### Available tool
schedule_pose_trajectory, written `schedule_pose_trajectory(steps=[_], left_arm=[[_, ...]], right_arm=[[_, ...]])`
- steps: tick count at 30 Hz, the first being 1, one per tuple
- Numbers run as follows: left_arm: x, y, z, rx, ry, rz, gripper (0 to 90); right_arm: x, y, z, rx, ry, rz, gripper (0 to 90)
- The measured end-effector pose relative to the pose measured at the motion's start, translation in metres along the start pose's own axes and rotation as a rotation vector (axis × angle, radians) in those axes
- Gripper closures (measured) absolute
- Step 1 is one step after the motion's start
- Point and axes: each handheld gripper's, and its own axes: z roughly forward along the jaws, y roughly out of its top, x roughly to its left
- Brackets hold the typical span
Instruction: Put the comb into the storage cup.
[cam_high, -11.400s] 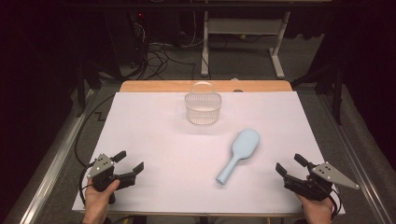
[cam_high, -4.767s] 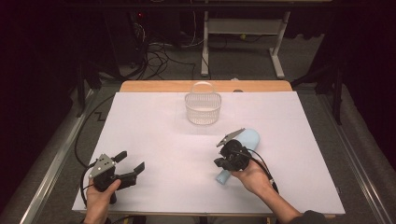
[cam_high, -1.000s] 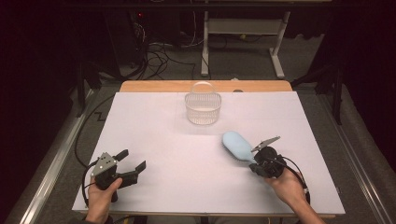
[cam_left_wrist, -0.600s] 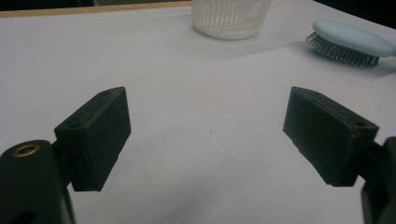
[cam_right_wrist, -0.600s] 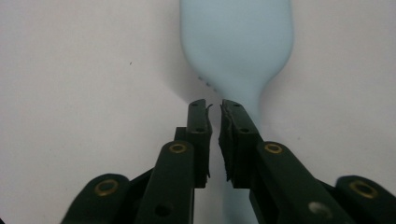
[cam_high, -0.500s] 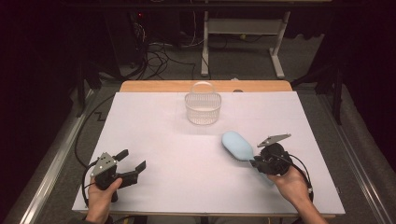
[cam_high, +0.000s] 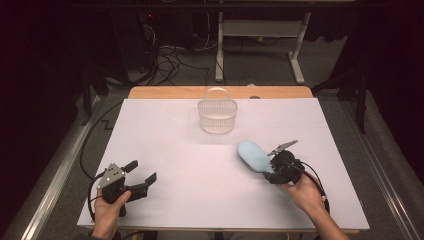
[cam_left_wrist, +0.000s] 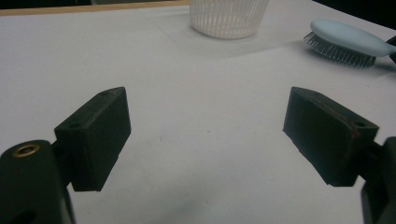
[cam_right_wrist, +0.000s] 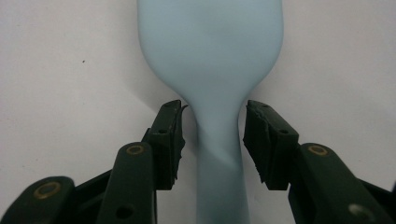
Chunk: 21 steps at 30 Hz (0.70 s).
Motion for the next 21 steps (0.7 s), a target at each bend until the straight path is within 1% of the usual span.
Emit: schedule_pose_trajectory(steps=[1,2,6,9,10,15,21], left_arm=[[0.000,0.000,0.000,0.000,0.000,0.000,15.9],[0.000,0.000,0.000,0.000,-0.001,-0.001,15.9],[0.000,0.000,0.000,0.003,-0.002,0.001,15.9],[0.000,0.000,0.000,0.004,-0.003,0.002,15.9],[0.000,0.000,0.000,0.004,-0.003,0.003,15.9],[-0.001,0.000,0.000,0.005,-0.003,0.007,15.8],[-0.002,0.000,0.000,0.011,0.000,0.016,15.7]], right_arm=[[0.000,0.000,0.000,0.000,0.000,0.000,57.6],[0.000,0.001,0.003,0.016,-0.003,-0.001,57.7],[0.000,0.003,0.007,0.029,-0.005,-0.005,58.5],[0.000,0.004,0.011,0.038,0.000,-0.003,61.8],[0.000,0.005,0.013,0.042,0.005,-0.002,64.8],[-0.001,0.005,0.013,0.038,0.016,0.001,67.5],[-0.001,0.004,0.012,0.039,0.021,-0.010,69.7]])
